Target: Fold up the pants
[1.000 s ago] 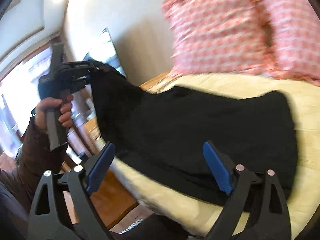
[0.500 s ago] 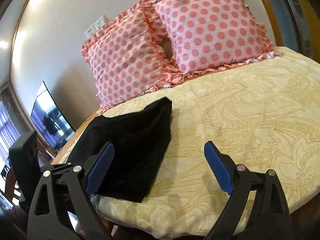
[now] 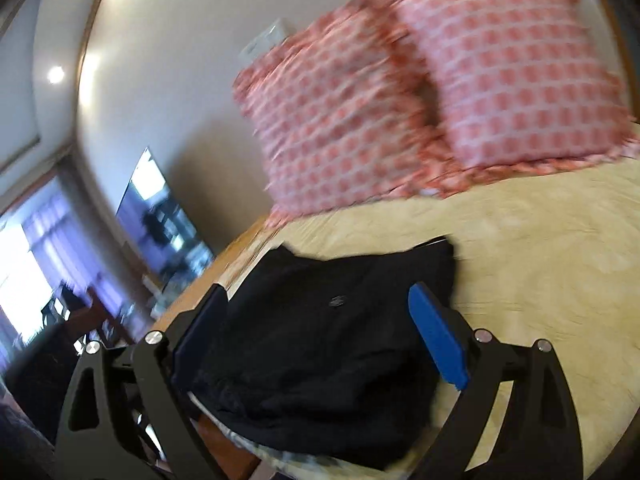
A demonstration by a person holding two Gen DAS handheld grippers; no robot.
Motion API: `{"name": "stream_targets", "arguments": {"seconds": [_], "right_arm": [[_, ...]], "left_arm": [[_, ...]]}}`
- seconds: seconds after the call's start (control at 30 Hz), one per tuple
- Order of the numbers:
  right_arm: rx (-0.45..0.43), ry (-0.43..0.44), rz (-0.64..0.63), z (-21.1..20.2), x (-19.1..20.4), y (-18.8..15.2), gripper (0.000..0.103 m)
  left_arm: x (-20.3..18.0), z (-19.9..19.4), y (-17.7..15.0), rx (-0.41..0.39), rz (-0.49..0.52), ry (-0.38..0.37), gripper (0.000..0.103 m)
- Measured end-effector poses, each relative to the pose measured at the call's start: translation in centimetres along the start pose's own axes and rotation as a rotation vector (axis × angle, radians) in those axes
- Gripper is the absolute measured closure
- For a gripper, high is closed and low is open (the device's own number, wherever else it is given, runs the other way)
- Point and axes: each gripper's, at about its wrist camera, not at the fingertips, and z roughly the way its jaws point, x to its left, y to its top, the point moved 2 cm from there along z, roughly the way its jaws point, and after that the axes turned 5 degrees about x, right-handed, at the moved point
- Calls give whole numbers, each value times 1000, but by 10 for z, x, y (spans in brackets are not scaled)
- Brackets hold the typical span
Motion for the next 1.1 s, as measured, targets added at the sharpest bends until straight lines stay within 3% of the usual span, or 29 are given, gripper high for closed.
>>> {"name": "stream_targets", "arguments": {"seconds": [0.07,0.17,0.23,0.3,0.37,0.47,0.53,0.6,0.7,0.77,0.87,0.97,1.03,1.1], "right_arm": [[73,1,4,23,4,-4,9],[199,-82,63,49,-8,-21,5],[234,-111,79,55,-16,-39,4],[234,-146,9,49,-5,-49,4],[283,-209,-59,48,6,-50,4],[236,-170,-23,32,-1,-27,5],[185,-182,45,27,-23,-7,5],[190,-214,125,34,-55,10,5],[245,-218,239,52,-96,16,21],[284,-203,291,64,-111,13,25],[321,-207,284,76,-116,5,29],[328,-192,246,78,-112,5,34],[346,-180,210,82,-106,4,45],[349,-184,177,87,-105,3,46]], "left_arm": [[31,0,5,-23,-89,111,1],[76,23,0,53,-232,237,1],[98,42,-12,130,-302,283,1],[108,58,-28,220,-335,275,1],[102,58,-26,215,-287,302,1],[110,39,-5,162,-329,189,1],[127,23,8,106,-372,185,1],[153,19,20,90,-416,219,1],[196,35,23,157,-518,205,1],[219,52,20,221,-588,175,6],[229,72,14,284,-625,143,18],[229,82,6,321,-639,106,23],[225,83,0,341,-644,72,24],[220,86,-1,350,-628,67,26]]}}
